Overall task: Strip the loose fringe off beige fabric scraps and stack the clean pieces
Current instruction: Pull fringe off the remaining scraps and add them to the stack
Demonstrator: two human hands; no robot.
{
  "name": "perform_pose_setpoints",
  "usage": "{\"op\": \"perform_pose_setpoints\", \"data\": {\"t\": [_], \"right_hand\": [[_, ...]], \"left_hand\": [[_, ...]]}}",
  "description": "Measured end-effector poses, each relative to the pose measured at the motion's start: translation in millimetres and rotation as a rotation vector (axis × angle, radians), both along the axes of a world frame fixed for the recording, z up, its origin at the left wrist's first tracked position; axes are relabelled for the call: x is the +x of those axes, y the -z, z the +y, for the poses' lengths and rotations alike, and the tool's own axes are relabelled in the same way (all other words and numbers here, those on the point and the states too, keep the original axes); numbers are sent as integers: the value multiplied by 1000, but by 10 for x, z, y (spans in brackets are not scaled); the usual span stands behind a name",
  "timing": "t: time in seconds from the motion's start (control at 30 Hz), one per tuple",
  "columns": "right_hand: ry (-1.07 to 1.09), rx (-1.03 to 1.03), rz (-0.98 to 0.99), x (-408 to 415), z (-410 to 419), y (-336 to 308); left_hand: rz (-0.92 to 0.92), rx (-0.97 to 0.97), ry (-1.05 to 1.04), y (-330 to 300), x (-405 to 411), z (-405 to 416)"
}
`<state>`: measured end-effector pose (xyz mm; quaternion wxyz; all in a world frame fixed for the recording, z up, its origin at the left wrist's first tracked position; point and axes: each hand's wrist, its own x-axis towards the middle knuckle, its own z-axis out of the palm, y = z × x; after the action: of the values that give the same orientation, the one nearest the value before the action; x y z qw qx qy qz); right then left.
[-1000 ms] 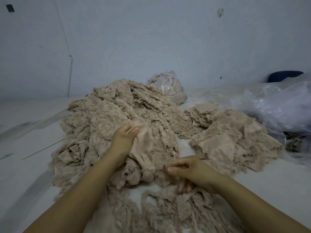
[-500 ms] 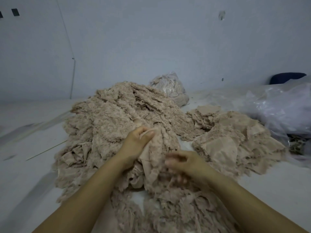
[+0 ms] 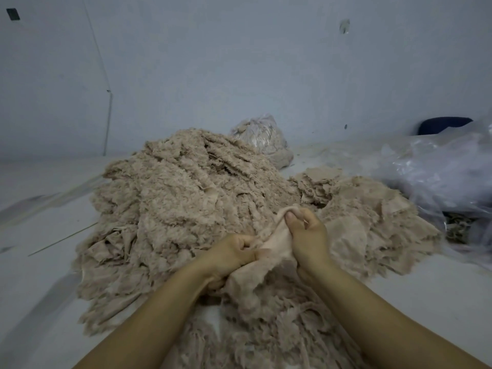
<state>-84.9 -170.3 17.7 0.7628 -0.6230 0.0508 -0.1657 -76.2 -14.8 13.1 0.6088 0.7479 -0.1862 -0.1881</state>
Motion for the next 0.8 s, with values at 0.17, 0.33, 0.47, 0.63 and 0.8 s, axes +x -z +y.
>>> {"op": "perform_pose_setpoints", "data": {"t": [0.17, 0.33, 0.47, 0.63, 0.8], "right_hand": [[167, -84, -8, 83, -313, -24], [231, -665, 206, 214, -853, -107], [252, -962, 78, 72, -669, -74], [-266, -1061, 136, -27, -69, 268], [-280, -959, 110, 42, 127, 386]], "left_hand": [[-90, 215, 55, -83, -32, 226], [4, 611, 102, -147, -31, 493], [-108, 801, 154, -218, 20, 395], [-608, 942, -115, -99, 136, 195], [-537, 828, -181, 15, 177, 264]]}}
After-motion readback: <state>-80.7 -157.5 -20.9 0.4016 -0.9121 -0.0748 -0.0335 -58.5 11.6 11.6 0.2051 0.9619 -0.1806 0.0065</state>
